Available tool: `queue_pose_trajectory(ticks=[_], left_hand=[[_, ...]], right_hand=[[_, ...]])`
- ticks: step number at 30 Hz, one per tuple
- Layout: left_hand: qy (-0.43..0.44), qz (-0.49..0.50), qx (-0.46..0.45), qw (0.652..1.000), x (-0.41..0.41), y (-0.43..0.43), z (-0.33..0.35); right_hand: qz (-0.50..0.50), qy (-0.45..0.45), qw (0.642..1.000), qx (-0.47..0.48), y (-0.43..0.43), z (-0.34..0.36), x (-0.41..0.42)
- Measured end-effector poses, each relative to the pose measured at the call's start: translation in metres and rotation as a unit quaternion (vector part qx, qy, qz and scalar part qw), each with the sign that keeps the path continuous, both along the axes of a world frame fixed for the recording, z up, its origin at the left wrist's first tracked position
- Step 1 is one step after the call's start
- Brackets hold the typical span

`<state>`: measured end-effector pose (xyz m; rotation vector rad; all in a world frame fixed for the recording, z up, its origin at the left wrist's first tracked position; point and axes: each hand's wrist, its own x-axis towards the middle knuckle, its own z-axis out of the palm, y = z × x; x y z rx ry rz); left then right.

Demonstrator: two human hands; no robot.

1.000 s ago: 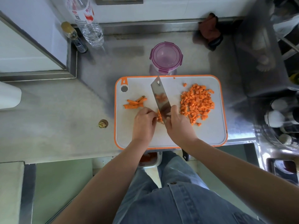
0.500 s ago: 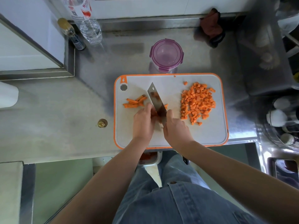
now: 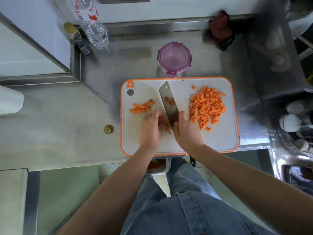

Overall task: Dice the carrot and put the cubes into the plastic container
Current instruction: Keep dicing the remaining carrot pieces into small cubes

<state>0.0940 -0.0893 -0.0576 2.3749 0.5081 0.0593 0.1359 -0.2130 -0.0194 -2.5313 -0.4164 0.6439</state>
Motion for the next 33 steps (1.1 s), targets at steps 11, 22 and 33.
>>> queue_pose_trajectory(ticks=[11,22,33], left_hand=[[0.032,0.006,0.029,0.999,-0.007,0.002,0.003],[0.032,0.016,0.026,0.999,-0.003,0.001,0.001],[0.038,-0.032,0.003,0.999,-0.006,0.009,0.004]], right_hand=[[0.074,-0.003,0.996,-0.057,-0.007,0.009,-0.016],[0.058,0.005,0.995,-0.079,0.001,-0.002,-0.022],[-0.052,0.009,0.998,0.030,-0.015,0.000,-0.004]])
